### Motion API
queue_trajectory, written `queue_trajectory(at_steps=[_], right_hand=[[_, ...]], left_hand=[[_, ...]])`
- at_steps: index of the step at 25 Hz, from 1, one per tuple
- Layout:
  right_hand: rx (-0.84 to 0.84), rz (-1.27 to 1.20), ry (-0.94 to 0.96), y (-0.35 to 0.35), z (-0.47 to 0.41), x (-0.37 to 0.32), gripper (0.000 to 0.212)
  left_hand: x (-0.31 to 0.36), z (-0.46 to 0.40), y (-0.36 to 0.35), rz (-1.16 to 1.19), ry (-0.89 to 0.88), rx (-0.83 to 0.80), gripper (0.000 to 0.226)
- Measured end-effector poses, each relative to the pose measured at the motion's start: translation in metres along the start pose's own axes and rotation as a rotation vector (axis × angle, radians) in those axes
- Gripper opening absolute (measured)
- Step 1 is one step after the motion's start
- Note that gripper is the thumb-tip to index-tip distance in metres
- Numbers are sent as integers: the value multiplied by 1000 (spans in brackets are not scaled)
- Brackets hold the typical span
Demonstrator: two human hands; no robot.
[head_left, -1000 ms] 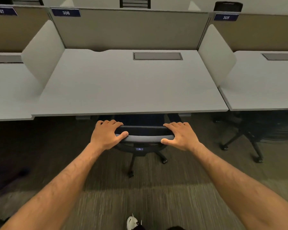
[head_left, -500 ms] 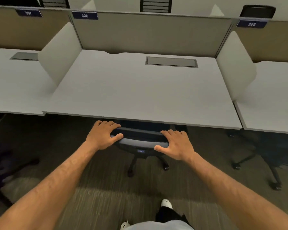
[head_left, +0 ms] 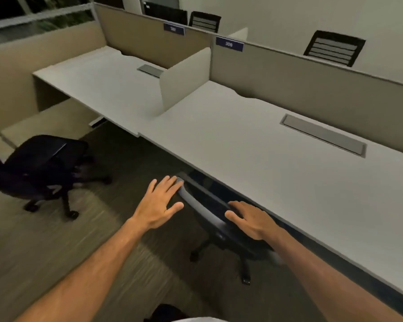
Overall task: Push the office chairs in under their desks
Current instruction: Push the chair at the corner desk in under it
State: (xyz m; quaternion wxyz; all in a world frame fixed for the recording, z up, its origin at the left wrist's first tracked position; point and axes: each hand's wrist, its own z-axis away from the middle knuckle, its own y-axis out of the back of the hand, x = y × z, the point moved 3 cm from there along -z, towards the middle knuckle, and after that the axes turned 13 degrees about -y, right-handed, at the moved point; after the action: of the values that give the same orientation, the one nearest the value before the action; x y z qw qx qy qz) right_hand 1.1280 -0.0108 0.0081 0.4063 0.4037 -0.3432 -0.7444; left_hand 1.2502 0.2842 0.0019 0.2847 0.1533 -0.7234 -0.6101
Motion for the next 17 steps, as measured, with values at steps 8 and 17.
queue_trajectory(at_steps=[8, 17], right_hand=[[40, -64, 557, -20, -58, -265, 78], [-113, -66, 964, -116, -18, -593, 71]], left_hand=[[-96, 194, 95, 27, 540, 248, 81], [-214, 434, 201, -123, 812, 395, 73]])
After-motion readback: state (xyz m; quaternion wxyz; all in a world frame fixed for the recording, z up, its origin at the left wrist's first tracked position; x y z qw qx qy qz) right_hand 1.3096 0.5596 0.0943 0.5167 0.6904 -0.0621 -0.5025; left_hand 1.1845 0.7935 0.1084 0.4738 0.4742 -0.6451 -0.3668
